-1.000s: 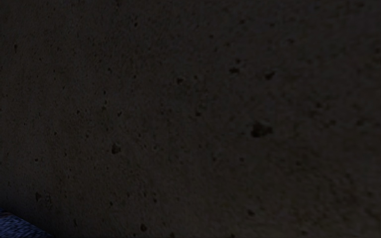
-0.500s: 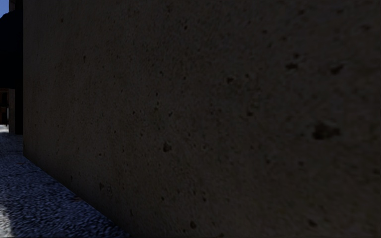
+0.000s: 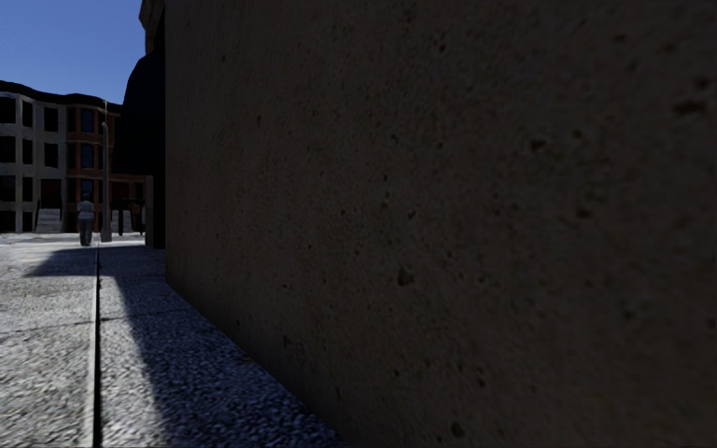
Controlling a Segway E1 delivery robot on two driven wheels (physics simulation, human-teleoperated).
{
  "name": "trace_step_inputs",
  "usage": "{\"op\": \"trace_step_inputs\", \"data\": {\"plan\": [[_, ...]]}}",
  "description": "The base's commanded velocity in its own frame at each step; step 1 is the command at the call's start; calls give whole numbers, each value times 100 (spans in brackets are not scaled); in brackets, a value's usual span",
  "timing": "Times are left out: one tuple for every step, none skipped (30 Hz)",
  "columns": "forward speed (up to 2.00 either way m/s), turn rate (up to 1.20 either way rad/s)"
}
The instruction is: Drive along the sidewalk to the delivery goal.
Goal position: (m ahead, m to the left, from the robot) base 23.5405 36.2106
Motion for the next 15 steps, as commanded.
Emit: {"op": "trace_step_inputs", "data": {"plan": [[0,58],[0,58],[0,58],[0,58],[0,58],[0,58],[0,58],[0,58],[0,58],[0,58],[0,58],[0,58],[2,58],[12,58],[12,58]]}}
